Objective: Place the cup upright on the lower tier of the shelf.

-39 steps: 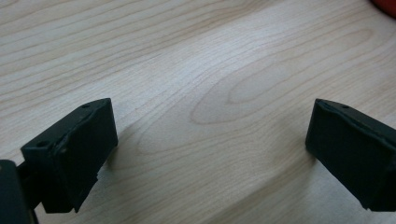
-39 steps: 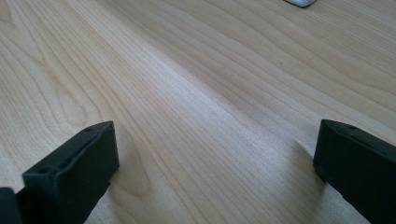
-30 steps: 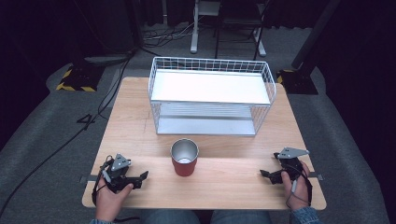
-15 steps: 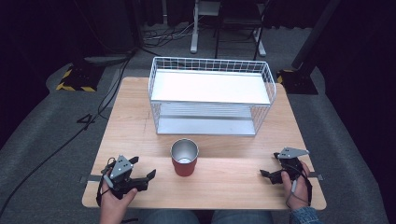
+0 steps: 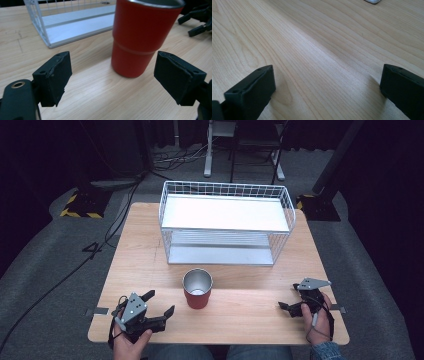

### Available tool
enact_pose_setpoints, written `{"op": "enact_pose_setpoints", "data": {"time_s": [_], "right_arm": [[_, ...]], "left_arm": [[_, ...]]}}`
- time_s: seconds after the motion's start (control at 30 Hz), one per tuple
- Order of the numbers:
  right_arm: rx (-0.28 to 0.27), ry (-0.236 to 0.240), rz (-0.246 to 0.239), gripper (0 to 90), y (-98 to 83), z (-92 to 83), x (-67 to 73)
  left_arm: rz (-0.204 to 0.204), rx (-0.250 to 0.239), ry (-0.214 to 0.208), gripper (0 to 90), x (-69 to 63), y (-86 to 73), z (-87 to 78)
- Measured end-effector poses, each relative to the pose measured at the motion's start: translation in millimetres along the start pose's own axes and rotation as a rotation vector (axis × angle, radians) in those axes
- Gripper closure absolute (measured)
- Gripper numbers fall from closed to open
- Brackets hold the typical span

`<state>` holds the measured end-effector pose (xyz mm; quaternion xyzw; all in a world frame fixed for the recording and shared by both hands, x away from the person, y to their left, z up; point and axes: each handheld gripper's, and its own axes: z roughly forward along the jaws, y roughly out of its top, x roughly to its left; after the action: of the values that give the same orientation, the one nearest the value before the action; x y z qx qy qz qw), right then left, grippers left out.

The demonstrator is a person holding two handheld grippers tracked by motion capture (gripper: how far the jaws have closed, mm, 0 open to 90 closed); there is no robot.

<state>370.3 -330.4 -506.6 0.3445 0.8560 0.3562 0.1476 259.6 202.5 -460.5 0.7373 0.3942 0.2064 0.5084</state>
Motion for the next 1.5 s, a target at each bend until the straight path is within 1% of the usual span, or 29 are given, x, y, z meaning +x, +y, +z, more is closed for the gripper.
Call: {"op": "enact_pose_setpoints", "data": {"time_s": [0.13, 0.2, 0.33, 0.43, 0.57, 0.6, 0.63, 0.67, 0.9, 0.97, 1.03, 1.07, 1.1, 1.2, 1.23, 1.33, 1.37, 1.4, 1.5], "right_arm": [[0.000, 0.000, 0.000, 0.3, 0.0, 0.0, 0.0], [0.001, 0.001, 0.000, 0.3, 0.0, -0.1, -0.1], [0.000, 0.000, 0.000, 0.3, 0.0, 0.0, 0.0], [0.001, 0.001, 0.000, 0.3, 0.0, -0.1, 0.0], [-0.001, -0.001, 0.001, 0.3, 0.0, 0.1, 0.1], [-0.001, -0.001, 0.001, 0.3, 0.0, 0.0, 0.1], [-0.001, -0.001, 0.001, 0.3, 0.0, 0.0, 0.1], [-0.001, -0.002, 0.000, 0.4, 0.0, 0.0, 0.3], [-0.005, -0.006, -0.002, 0.7, -0.2, -0.2, 1.1], [-0.010, -0.015, -0.010, 0.7, -0.4, -0.7, 2.2], [-0.009, -0.017, -0.011, 0.7, -0.5, -0.9, 2.4], [-0.012, -0.025, -0.011, 0.7, -0.9, -1.3, 3.5], [-0.012, -0.025, -0.011, 0.7, -0.9, -1.3, 3.5], [-0.015, -0.034, -0.016, 0.7, -1.1, -1.8, 4.7], [-0.015, -0.034, -0.016, 0.7, -1.1, -1.8, 4.7], [-0.011, -0.025, -0.010, 0.7, -1.0, -1.4, 3.5], [-0.010, -0.024, -0.008, 0.7, -1.0, -1.3, 3.5], [-0.011, -0.024, -0.008, 0.7, -1.0, -1.3, 3.4], [-0.011, -0.025, -0.010, 0.7, -1.0, -1.4, 3.6]], "left_arm": [[-0.001, -0.026, 0.001, 15.3, -8.4, 1.3, 2.5], [0.003, -0.051, 0.000, 15.2, -11.6, 1.8, 4.7], [-0.001, -0.073, 0.001, 15.2, -17.1, 3.3, 6.7], [0.007, -0.070, -0.007, 15.2, -21.5, 4.4, 9.2], [0.008, -0.067, -0.032, 15.2, -26.5, 5.2, 16.0], [-0.004, -0.072, -0.048, 15.2, -28.5, 5.4, 20.4], [-0.004, -0.072, -0.048, 15.2, -28.5, 5.4, 20.4], [-0.007, -0.076, -0.055, 15.2, -30.6, 5.5, 23.9], [0.004, -0.085, -0.063, 15.1, -36.3, 3.6, 31.7], [-0.007, -0.092, -0.065, 15.1, -38.5, 4.0, 36.5], [-0.014, -0.095, -0.065, 15.1, -39.5, 4.3, 38.5], [-0.022, -0.097, -0.057, 15.1, -40.9, 4.9, 43.4], [-0.022, -0.097, -0.057, 15.1, -40.9, 4.9, 43.4], [-0.040, -0.083, -0.038, 15.1, -44.4, 4.8, 52.7], [-0.040, -0.083, -0.038, 15.1, -44.4, 4.8, 52.7], [-0.045, -0.072, -0.024, 15.1, -46.3, 5.2, 61.7], [-0.045, -0.072, -0.024, 14.7, -46.3, 5.2, 61.7], [-0.047, -0.072, -0.010, 15.0, -46.0, 5.5, 64.8], [-0.045, -0.065, 0.004, 14.9, -45.0, 6.4, 69.5]]}}
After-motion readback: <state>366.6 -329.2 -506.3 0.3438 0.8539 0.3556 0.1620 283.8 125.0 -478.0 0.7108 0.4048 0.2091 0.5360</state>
